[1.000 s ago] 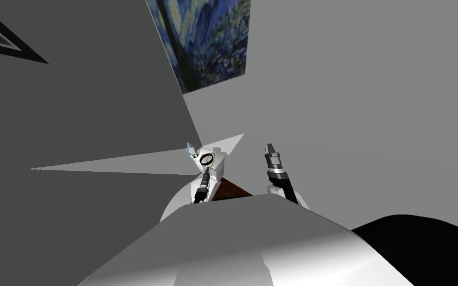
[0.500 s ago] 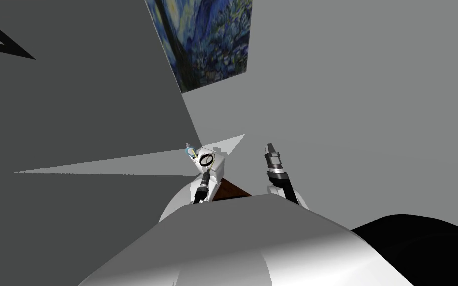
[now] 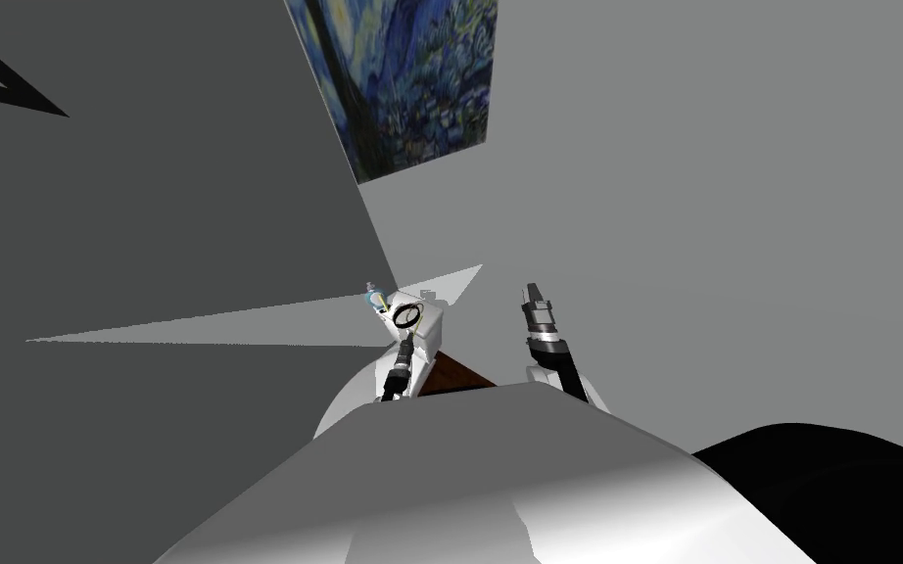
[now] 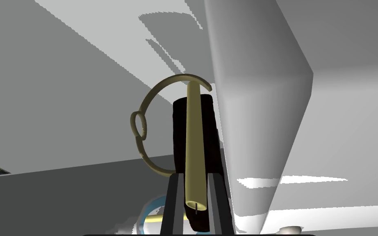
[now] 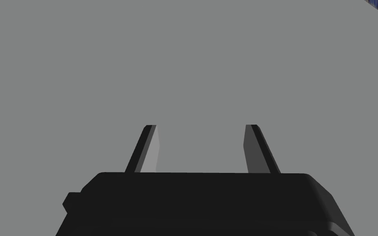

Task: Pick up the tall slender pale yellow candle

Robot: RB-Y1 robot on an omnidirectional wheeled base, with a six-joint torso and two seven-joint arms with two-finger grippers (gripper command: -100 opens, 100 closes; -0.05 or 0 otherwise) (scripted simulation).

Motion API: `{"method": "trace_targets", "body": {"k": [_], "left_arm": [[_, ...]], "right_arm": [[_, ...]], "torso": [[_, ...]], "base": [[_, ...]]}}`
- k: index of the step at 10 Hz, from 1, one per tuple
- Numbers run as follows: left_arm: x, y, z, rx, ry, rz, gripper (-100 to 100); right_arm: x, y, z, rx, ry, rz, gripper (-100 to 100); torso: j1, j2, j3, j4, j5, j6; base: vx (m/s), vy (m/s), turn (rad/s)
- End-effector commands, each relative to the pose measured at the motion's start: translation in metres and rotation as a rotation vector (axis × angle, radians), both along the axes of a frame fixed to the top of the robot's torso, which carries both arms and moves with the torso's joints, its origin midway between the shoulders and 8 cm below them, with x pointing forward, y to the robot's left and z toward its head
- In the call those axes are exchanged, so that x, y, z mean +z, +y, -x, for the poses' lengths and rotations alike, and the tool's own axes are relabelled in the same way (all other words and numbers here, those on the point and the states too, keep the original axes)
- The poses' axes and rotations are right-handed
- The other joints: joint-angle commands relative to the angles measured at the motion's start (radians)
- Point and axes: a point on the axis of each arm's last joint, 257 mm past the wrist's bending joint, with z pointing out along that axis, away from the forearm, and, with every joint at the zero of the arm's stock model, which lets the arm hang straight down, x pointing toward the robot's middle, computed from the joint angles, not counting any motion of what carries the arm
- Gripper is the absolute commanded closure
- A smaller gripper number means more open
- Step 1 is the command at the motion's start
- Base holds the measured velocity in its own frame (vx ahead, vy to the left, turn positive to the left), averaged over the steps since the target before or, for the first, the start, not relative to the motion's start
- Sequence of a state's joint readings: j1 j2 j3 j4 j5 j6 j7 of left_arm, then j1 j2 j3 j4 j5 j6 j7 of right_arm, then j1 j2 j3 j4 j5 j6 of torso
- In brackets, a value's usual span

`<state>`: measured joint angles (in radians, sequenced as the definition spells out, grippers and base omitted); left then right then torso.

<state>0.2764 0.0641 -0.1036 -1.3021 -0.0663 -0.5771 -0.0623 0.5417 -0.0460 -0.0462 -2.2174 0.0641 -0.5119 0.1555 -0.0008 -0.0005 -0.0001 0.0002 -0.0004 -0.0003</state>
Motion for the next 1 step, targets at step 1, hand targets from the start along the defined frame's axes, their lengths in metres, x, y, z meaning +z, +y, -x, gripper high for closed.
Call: {"method": "trace_targets", "body": {"k": [1], "left_arm": [[0.0,0.0,0.0,0.0,0.0,0.0,0]], "right_arm": [[0.0,0.0,0.0,0.0,0.0,0.0,0]], "torso": [[0.0,0.0,0.0,0.0,0.0,0.0]], "base": [[0.0,0.0,0.0]]}}
